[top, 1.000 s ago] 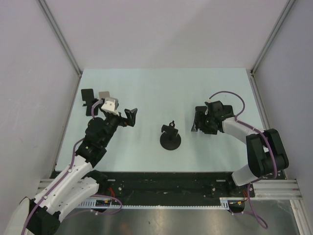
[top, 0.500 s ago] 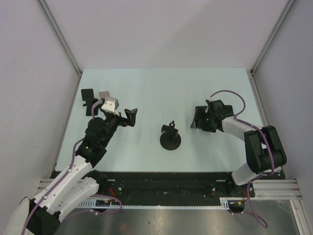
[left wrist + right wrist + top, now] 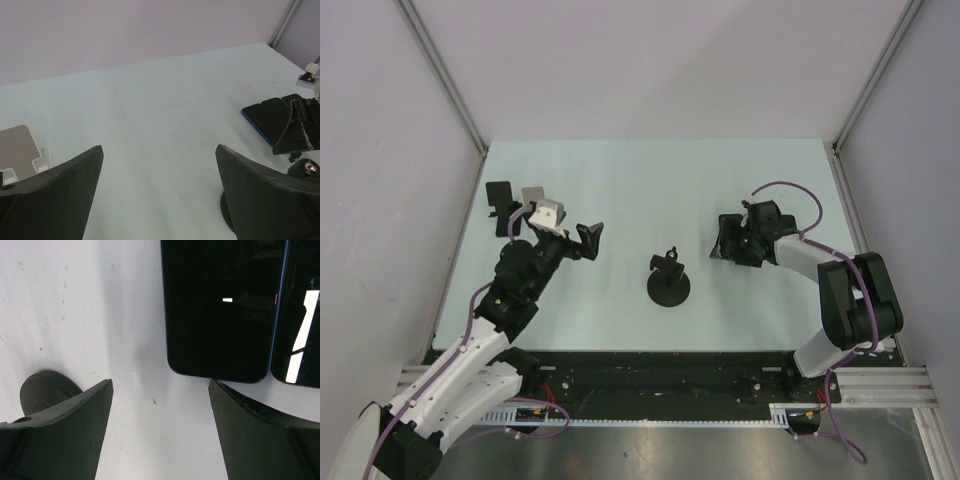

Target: Remove the phone from the phone stand

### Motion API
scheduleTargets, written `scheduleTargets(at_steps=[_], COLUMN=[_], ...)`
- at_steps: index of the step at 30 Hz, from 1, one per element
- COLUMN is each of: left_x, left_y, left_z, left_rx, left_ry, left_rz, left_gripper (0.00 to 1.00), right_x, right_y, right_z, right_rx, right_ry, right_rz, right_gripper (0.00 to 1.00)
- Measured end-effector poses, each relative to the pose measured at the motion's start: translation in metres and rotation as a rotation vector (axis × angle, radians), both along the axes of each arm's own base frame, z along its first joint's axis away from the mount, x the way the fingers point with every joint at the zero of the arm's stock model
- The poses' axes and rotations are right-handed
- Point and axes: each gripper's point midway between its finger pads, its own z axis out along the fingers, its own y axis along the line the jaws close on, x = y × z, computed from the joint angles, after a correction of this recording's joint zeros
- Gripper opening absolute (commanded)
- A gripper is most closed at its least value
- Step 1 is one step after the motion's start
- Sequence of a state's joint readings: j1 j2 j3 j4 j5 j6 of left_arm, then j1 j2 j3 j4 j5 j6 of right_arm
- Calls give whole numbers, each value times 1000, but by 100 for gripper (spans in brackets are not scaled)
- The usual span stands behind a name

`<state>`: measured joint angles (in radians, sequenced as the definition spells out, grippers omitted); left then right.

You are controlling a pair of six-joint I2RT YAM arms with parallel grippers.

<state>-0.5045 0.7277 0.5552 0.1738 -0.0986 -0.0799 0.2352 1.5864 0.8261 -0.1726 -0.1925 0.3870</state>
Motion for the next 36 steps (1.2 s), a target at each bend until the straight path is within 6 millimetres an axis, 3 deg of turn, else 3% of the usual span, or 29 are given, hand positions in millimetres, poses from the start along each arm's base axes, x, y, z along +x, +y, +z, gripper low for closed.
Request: scheduleTargets(at_steps=[6,9,17,20,28,36], left_x=[-1,-4,-24,-38,-70,-64], left_y=[-3,-9,-64,-83,-119,-129], left_z=[0,-2,-14,-18,-16,-60], left_rx=[0,4,30,36,110,214], left_ry=[0,7,125,191,277,433], left_rz=[-13,-42,-283,-373,-489,-427], left_gripper=[100,100,100,100,92,75], right_x=[-1,-6,-2,-1,-2,-3], right_y=[-1,-2,-5,-9,-26,-32], right_z=[1,11,102,120,123,124], right_rx=[-3,-4,18,-2,-94,-134], right_ry=[2,-5,-276,-341,-367,-376], right_rz=[12,24,52,51,35,33], right_gripper=[83,83,85,87,87,87])
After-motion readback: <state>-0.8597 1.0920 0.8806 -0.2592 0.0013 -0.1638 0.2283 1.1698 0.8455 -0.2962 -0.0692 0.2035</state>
